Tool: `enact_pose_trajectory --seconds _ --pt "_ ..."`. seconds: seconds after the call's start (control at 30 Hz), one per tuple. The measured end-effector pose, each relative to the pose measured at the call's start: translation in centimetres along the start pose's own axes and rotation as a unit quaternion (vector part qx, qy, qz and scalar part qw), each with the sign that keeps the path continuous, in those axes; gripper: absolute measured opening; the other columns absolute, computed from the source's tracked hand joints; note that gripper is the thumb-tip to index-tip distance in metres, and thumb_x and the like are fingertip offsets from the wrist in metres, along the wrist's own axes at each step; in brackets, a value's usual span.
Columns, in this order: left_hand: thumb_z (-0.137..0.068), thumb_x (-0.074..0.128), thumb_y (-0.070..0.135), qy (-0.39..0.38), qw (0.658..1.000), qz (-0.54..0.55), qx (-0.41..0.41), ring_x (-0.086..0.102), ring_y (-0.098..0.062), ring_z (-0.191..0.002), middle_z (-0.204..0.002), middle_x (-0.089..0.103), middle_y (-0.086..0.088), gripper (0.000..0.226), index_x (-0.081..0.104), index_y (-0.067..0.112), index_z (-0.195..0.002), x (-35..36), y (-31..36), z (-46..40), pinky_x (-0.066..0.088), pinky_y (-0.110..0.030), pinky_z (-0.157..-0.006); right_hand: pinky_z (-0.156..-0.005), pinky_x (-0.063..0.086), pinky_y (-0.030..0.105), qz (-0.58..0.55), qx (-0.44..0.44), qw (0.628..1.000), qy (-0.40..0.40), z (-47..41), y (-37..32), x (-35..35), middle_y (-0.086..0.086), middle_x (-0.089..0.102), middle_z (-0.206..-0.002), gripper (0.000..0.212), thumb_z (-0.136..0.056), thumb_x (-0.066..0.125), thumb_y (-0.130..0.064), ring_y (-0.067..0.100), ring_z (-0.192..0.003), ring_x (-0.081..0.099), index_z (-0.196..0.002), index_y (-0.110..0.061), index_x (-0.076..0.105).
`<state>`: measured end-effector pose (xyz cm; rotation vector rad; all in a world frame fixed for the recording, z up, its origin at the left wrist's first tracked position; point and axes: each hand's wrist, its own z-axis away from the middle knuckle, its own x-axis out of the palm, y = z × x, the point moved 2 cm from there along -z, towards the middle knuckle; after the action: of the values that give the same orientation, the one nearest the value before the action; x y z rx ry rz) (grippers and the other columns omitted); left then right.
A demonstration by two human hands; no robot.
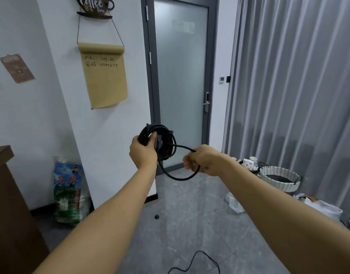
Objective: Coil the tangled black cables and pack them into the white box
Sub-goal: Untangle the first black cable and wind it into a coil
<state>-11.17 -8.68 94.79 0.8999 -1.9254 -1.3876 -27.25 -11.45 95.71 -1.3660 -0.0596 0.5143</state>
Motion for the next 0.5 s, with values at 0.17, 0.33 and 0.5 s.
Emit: enact_pose_trajectory --seconds 0.17,0.33,0.5 --pt "-0.087 0.065 0.035 0.039 0.998 0.027 -0.042 0.056 -0.022 -0.064 -0.08 0.06 -0.01 0.028 0.047 0.019 -0.074 -1.4 -0.2 -1.3 0.053 -0.039 -0.065 -0.039 0.021 0.017 -0.077 -0.093 0.992 -0.03 -0.1 -0.1 -0.8 0.0 0.041 -0.063 0.023 -0.094 0.054 -0.025 0.007 -0.044 0.025 -0.101 -0.004 0.062" --pt "-0.088 0.064 0.034 0.023 0.999 0.023 -0.033 0.055 -0.019 -0.059 -0.08 0.059 -0.012 0.027 0.048 0.018 -0.074 -1.1 0.3 -1.3 0.043 -0.027 -0.058 -0.046 0.033 0.019 0.285 -0.149 0.943 0.086 -1.0 -0.9 -1.1 -0.002 0.05 -0.062 0.023 -0.093 0.057 -0.028 0.013 -0.051 0.039 -0.081 -0.013 0.071" --pt "-0.087 0.067 0.027 0.0 0.97 0.192 -0.149 0.047 -0.016 -0.051 -0.059 0.045 -0.002 0.027 0.048 0.014 -0.073 0.0 0.2 0.0 0.051 -0.034 -0.06 -0.055 0.038 0.024 0.249 -0.186 0.938 0.152 -2.2 1.4 -1.0 -0.006 0.05 -0.061 0.025 -0.096 0.051 -0.021 0.018 -0.059 0.05 -0.074 -0.017 0.063"
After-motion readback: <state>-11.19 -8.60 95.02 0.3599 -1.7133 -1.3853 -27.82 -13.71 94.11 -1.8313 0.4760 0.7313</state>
